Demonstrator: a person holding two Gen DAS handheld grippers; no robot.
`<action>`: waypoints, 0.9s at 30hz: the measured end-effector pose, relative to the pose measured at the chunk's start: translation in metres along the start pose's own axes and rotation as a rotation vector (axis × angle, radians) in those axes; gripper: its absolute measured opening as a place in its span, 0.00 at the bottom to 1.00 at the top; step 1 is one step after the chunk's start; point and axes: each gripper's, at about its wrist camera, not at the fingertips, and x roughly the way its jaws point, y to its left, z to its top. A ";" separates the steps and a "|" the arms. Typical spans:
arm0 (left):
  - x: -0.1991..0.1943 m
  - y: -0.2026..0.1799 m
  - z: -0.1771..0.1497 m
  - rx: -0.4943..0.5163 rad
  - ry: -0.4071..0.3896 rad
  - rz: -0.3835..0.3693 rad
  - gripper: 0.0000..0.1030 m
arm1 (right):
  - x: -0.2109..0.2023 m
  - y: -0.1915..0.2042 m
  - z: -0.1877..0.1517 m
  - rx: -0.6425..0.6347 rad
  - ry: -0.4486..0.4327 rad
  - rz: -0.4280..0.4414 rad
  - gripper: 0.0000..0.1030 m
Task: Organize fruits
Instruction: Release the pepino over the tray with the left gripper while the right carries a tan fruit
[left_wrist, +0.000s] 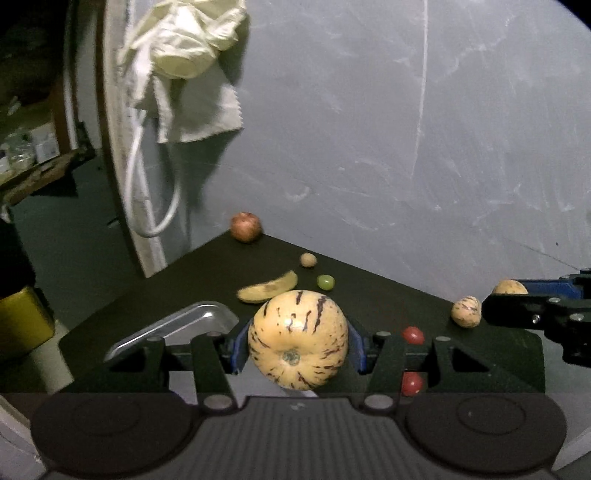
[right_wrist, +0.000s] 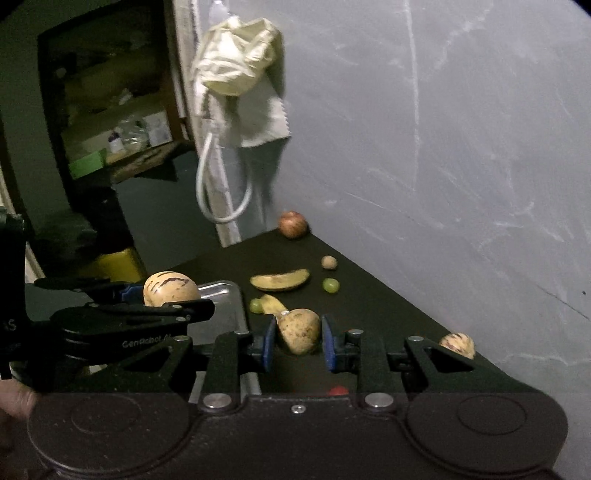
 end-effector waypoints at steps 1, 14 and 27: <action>-0.004 0.002 0.000 -0.007 -0.004 0.008 0.54 | -0.001 0.003 0.001 -0.008 -0.003 0.009 0.27; -0.021 0.043 -0.017 -0.095 0.004 0.105 0.54 | 0.005 0.037 0.006 -0.076 0.004 0.119 0.27; 0.016 0.102 -0.024 -0.148 0.064 0.146 0.54 | 0.070 0.074 0.024 -0.105 0.064 0.169 0.27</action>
